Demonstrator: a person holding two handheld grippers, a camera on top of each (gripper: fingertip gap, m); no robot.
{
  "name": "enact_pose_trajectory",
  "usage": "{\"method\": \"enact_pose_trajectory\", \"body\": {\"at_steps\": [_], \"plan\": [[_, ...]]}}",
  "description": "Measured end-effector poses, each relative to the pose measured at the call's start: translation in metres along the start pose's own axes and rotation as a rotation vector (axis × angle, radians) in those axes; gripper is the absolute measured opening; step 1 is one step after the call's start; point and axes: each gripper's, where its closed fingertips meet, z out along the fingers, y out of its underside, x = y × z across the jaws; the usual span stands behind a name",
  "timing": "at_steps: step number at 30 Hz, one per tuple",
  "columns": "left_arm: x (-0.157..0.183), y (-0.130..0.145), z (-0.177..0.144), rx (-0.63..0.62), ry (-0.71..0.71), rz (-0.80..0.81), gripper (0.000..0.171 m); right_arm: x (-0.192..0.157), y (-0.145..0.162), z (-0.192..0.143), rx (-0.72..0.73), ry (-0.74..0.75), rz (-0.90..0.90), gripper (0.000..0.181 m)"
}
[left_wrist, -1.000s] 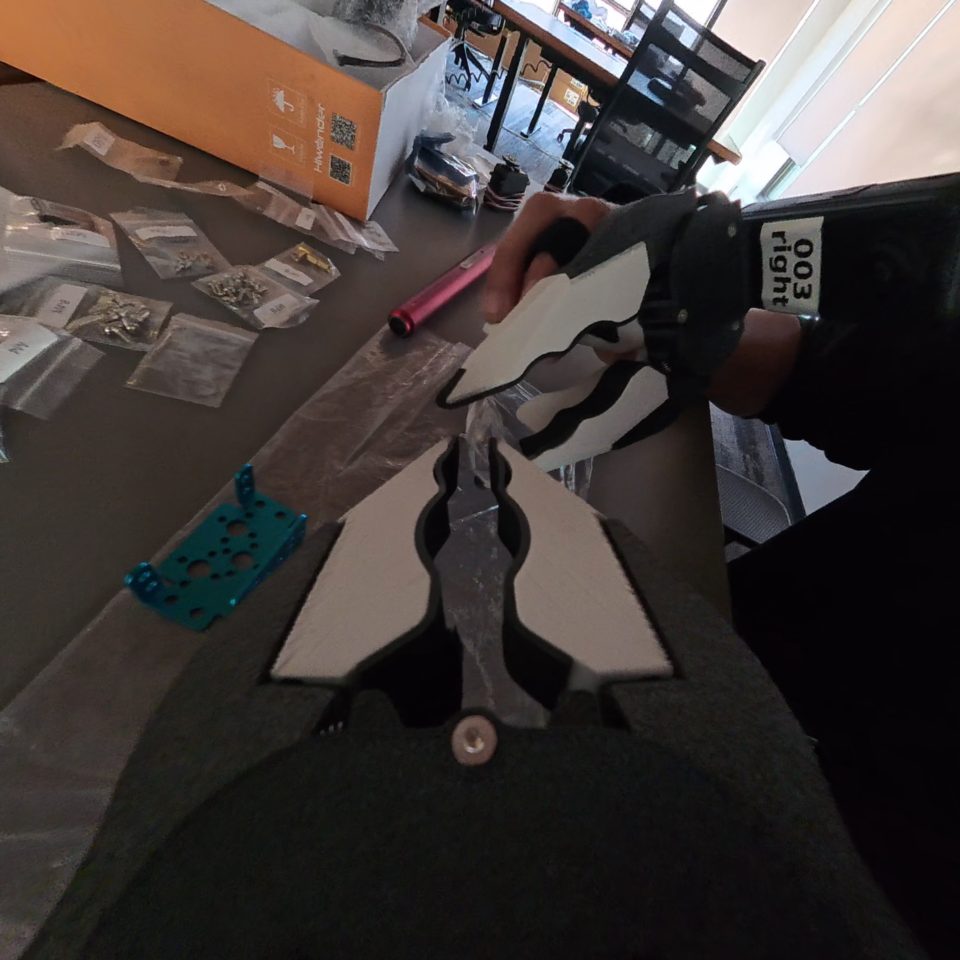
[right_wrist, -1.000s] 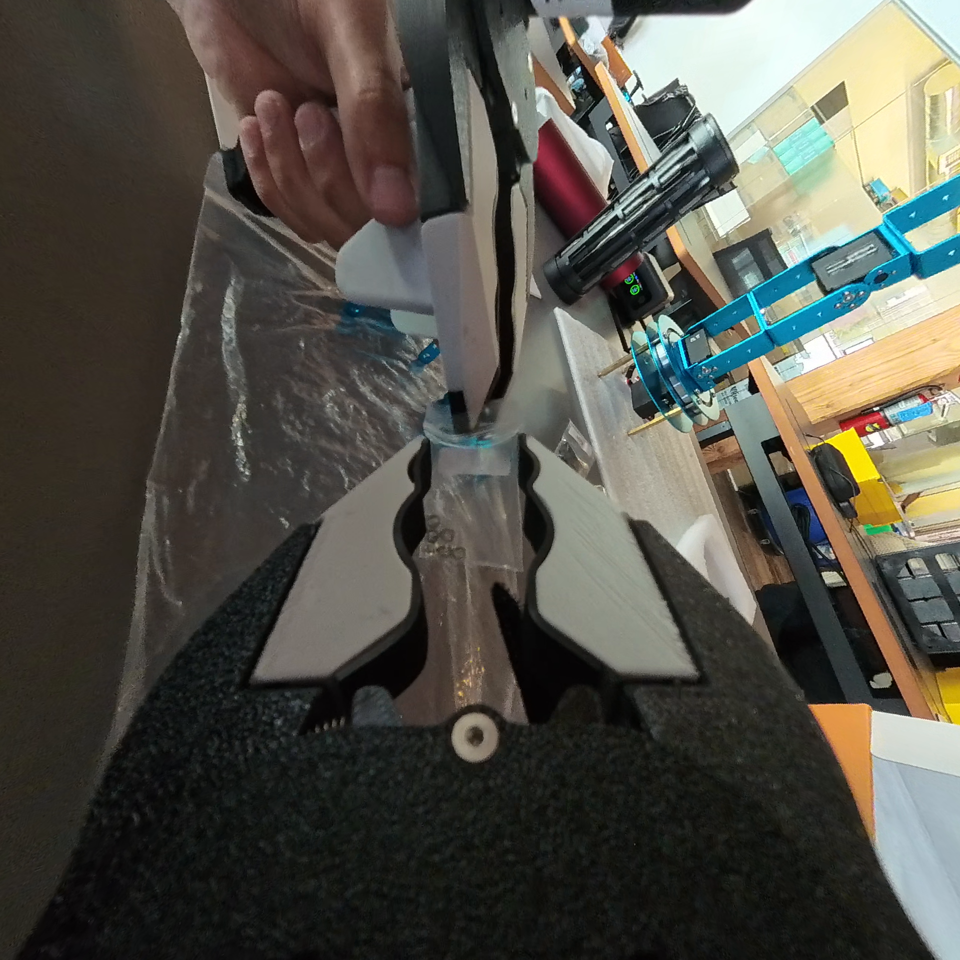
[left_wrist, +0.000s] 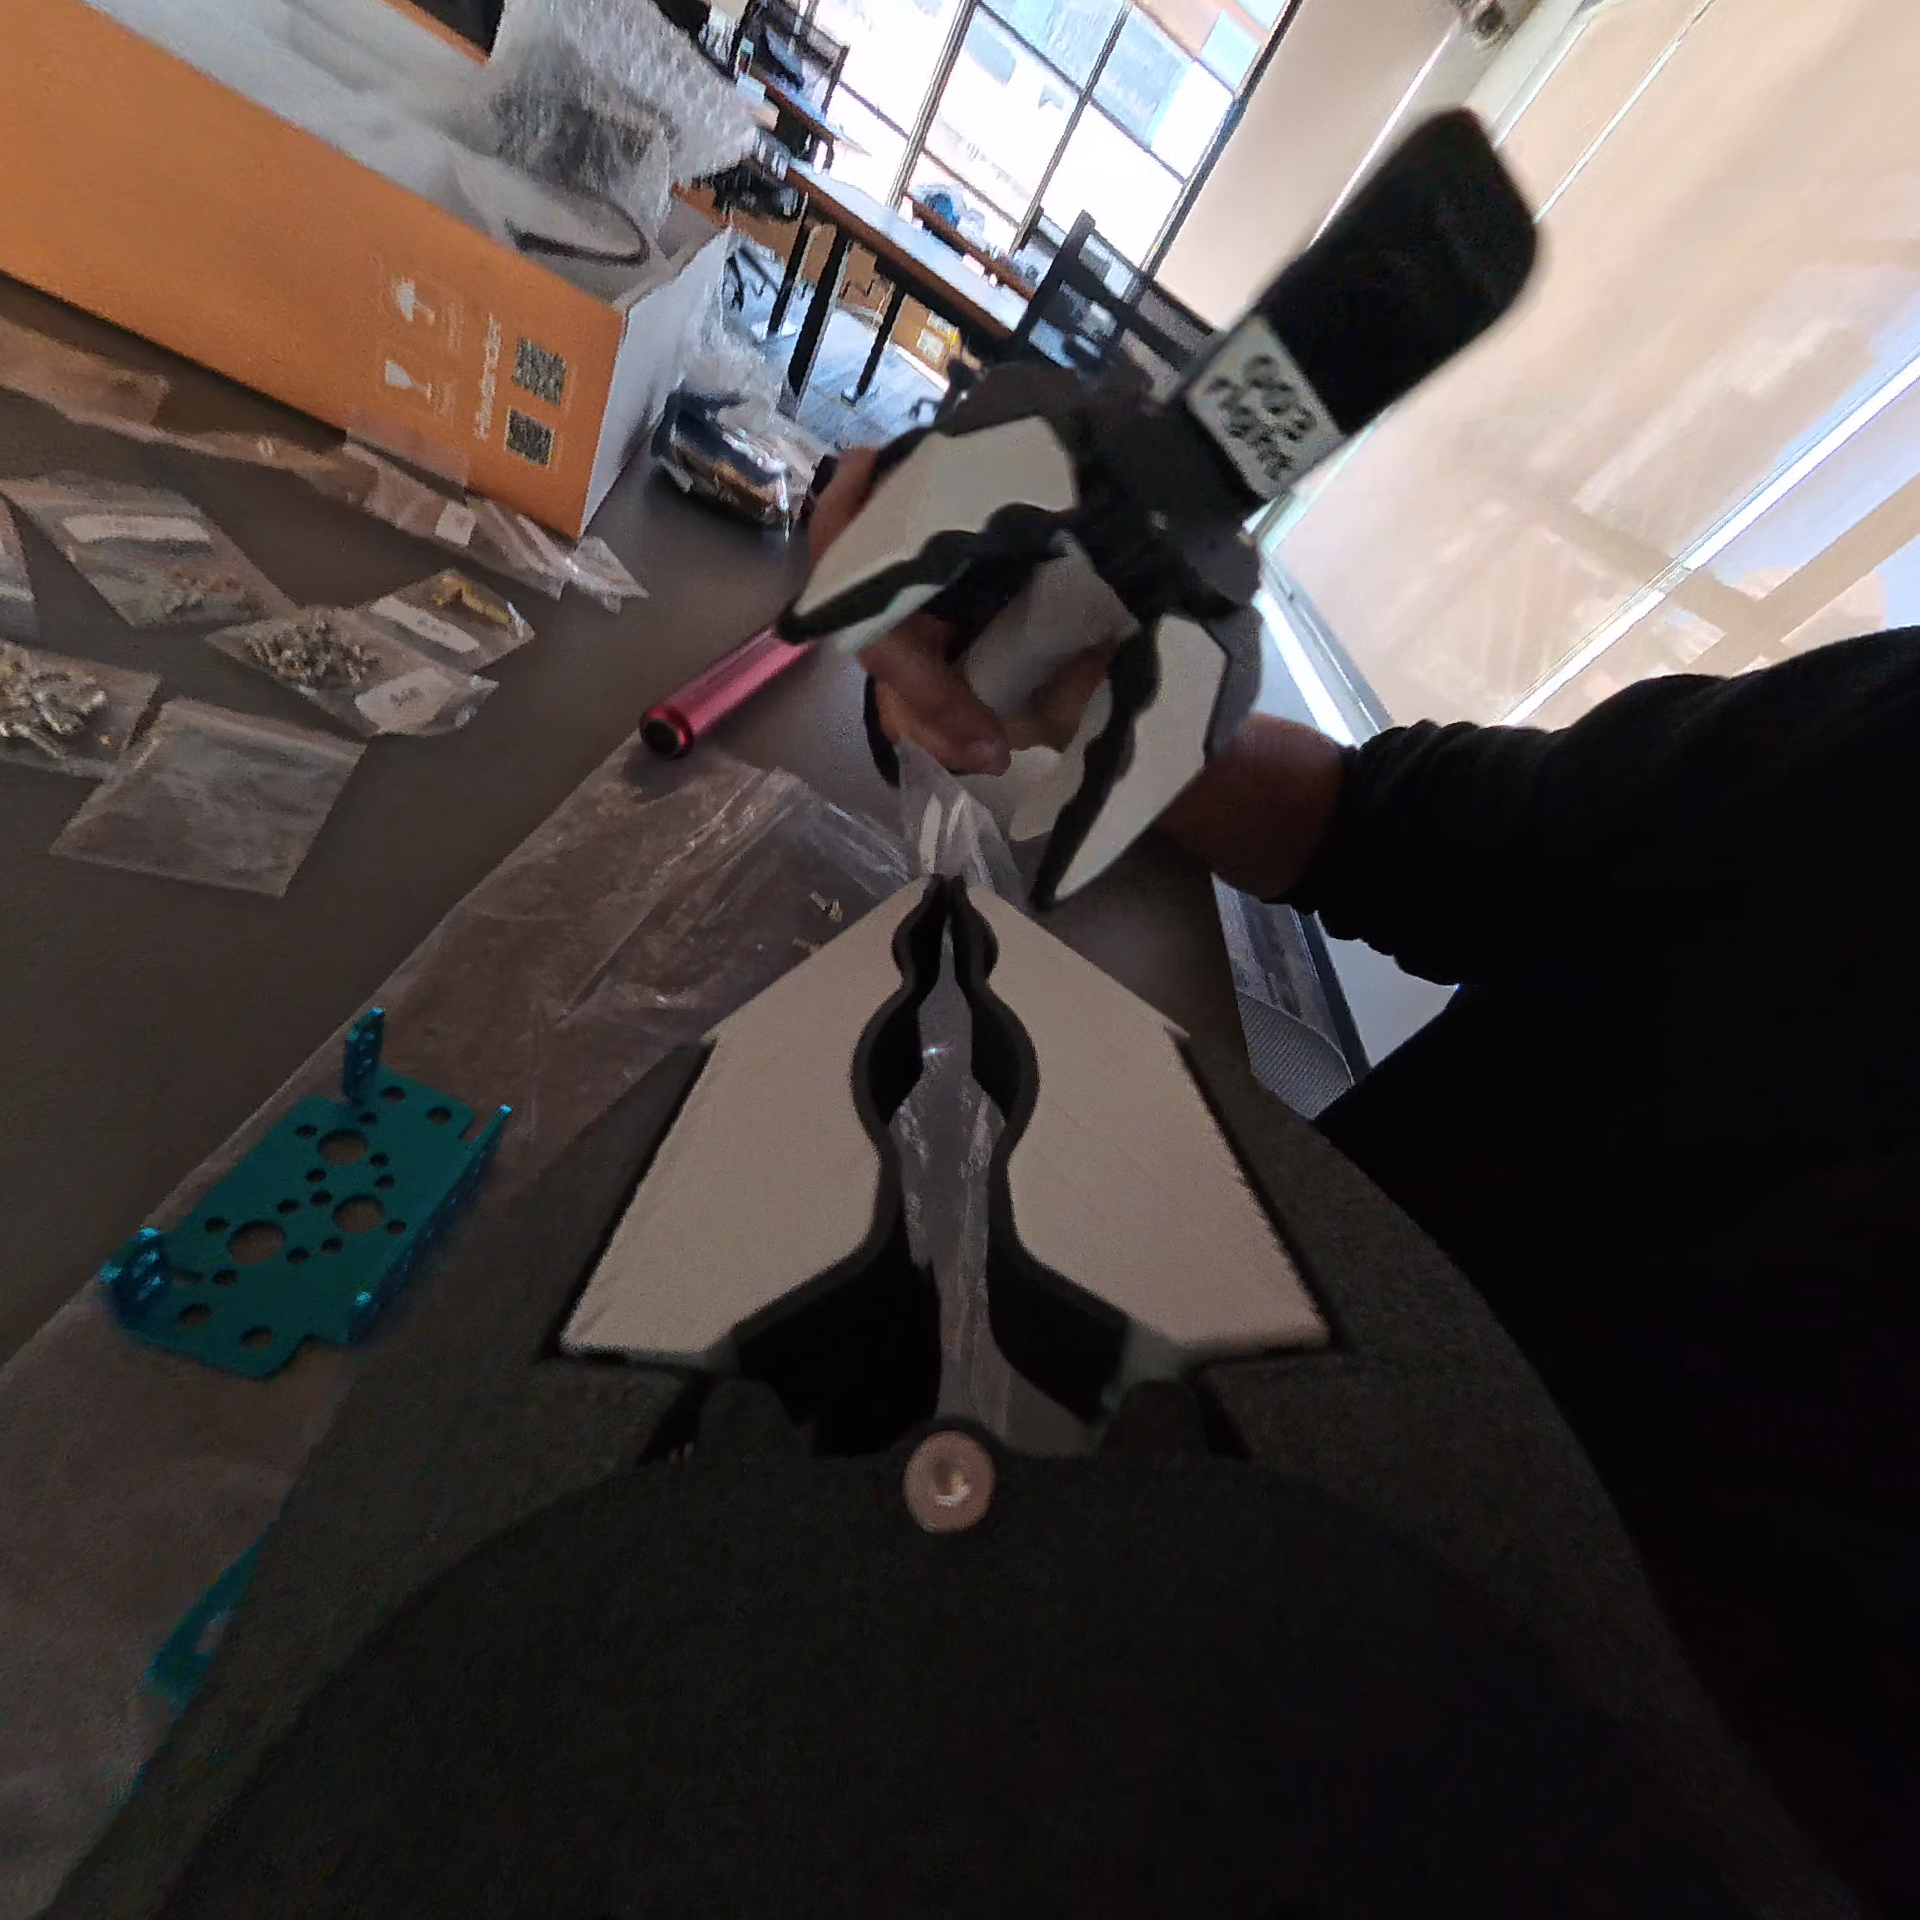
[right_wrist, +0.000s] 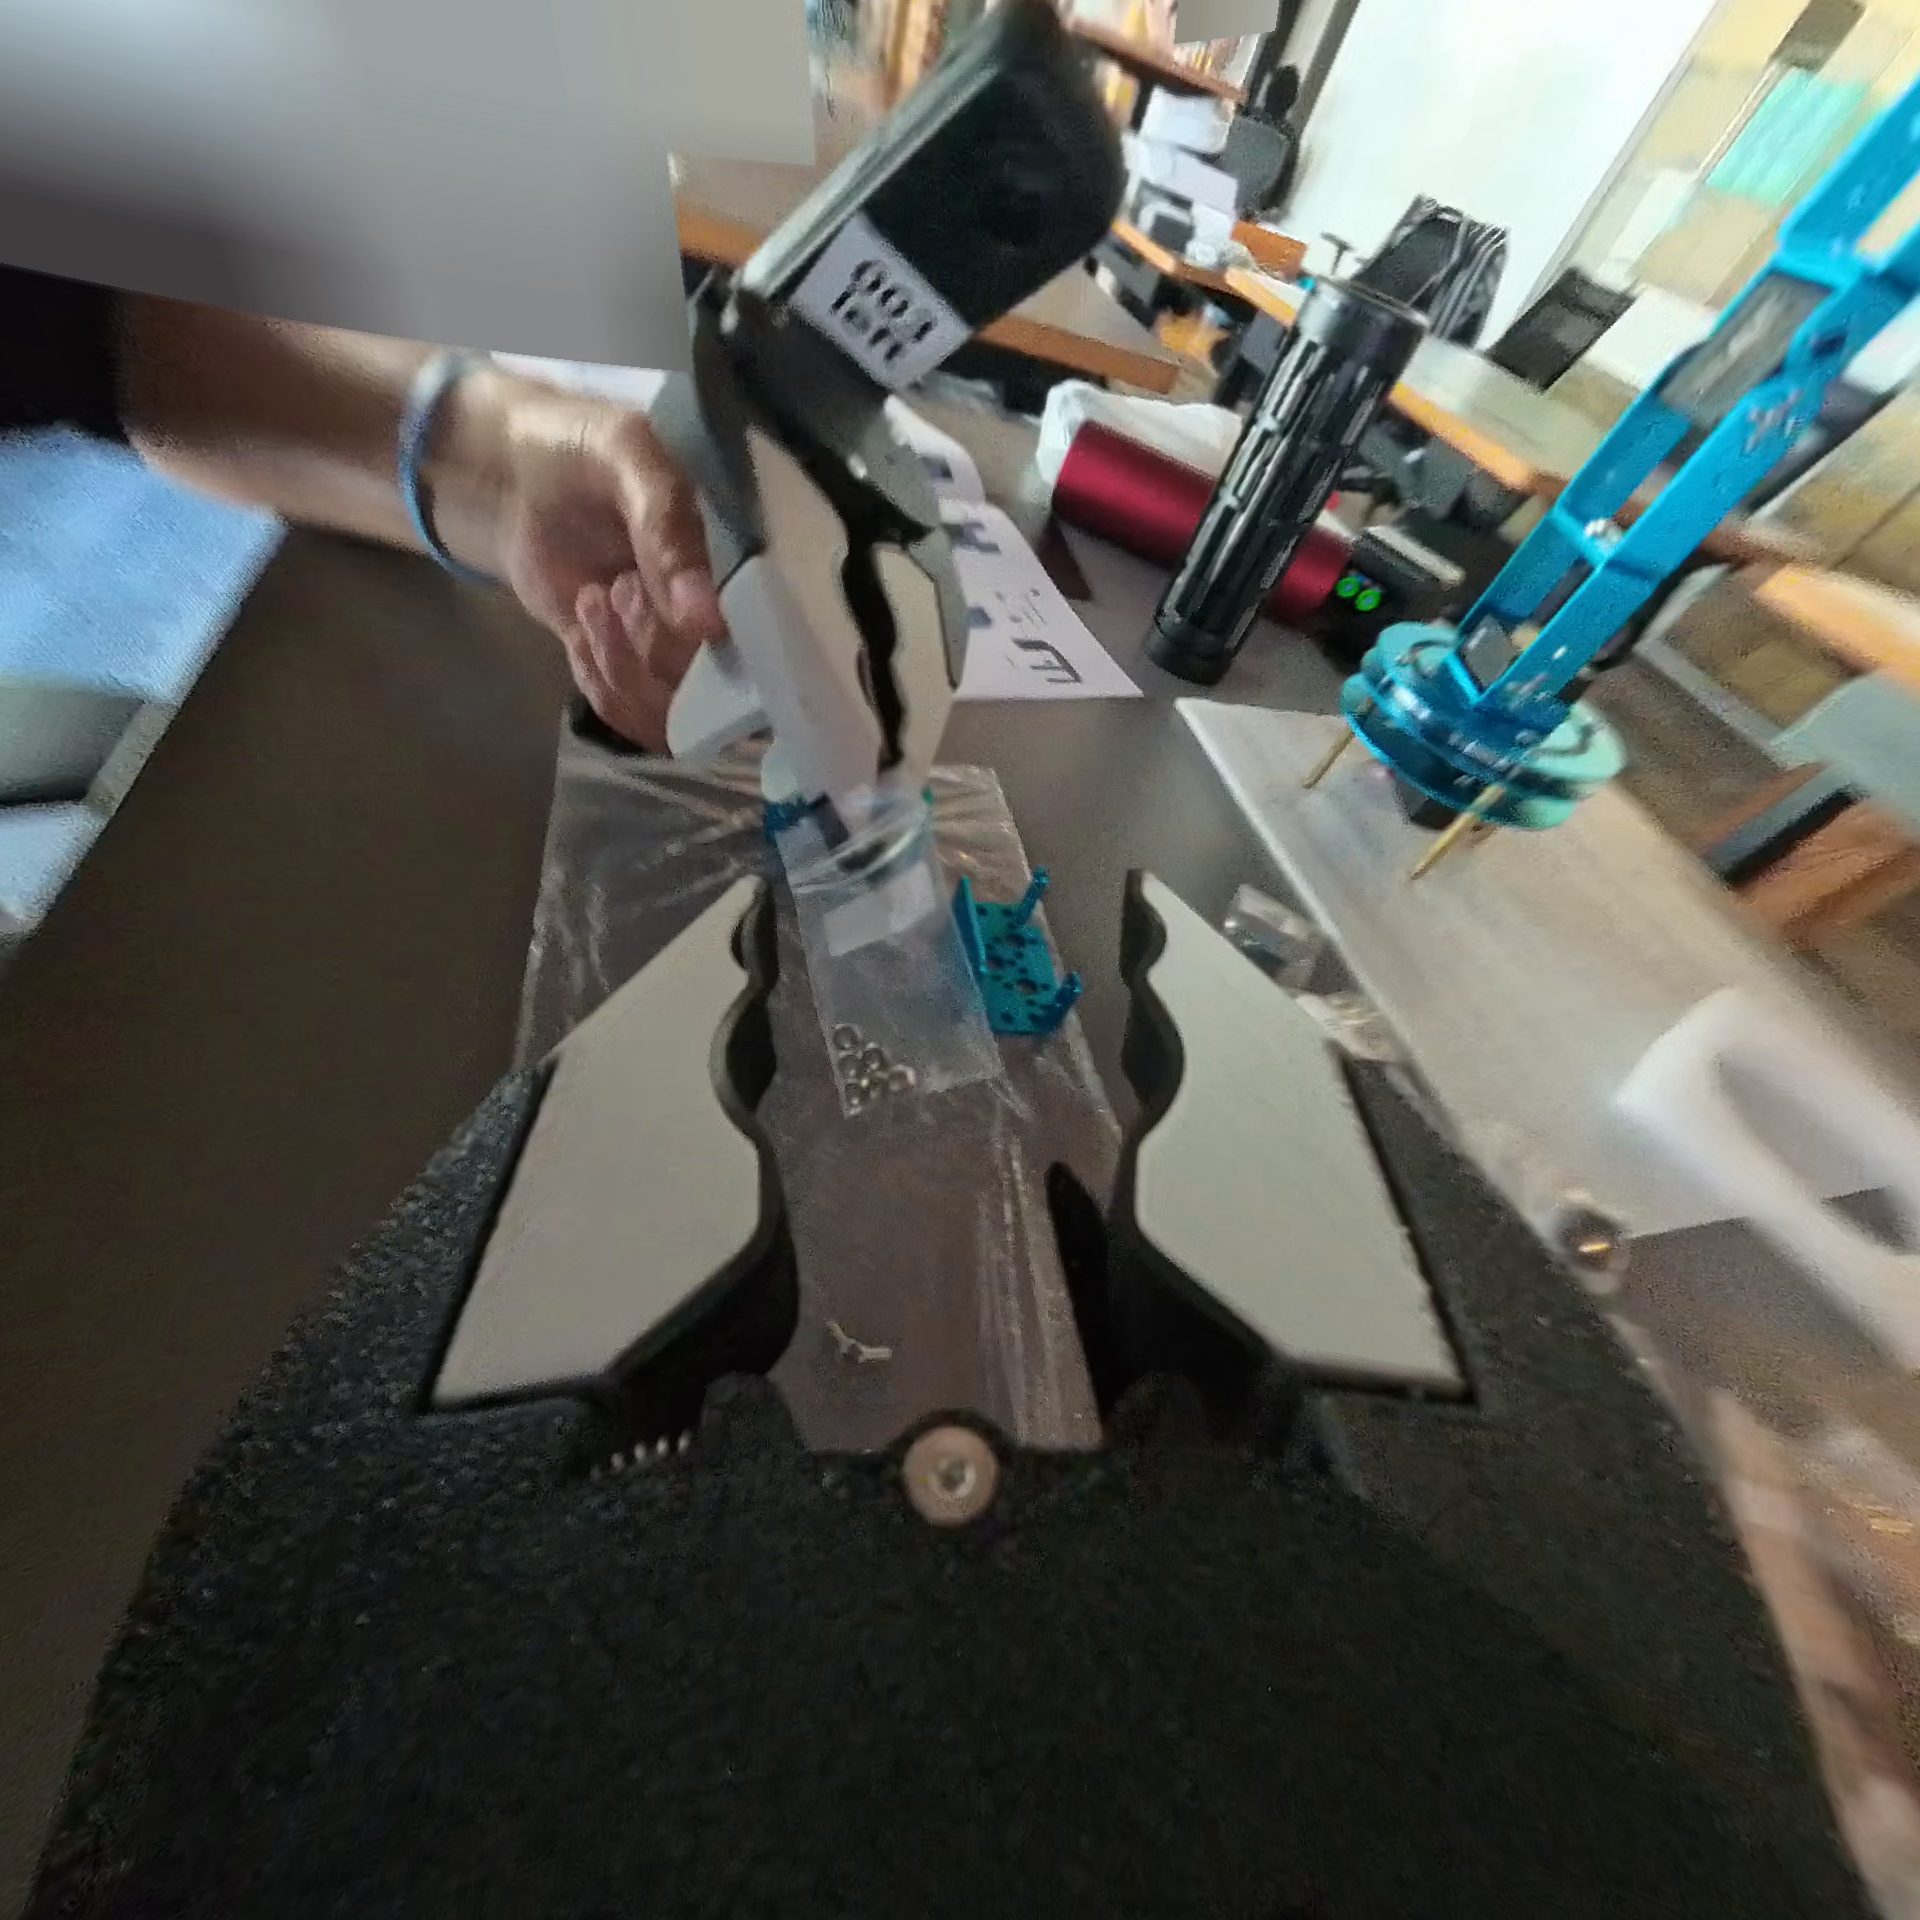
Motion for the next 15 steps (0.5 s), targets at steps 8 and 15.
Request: {"method": "enact_pose_trajectory", "body": {"at_steps": [8, 15], "plan": [[0.019, -0.036, -0.022, 0.181, 0.08, 0.064, 0.0, -0.005, -0.017, -0.011, 0.22, -0.487, 0.699, 0.059], [0.013, -0.038, -0.025, 0.207, 0.092, 0.032, 0.0, -0.011, -0.026, -0.013, 0.295, -0.544, 0.71, 0.017]]}}
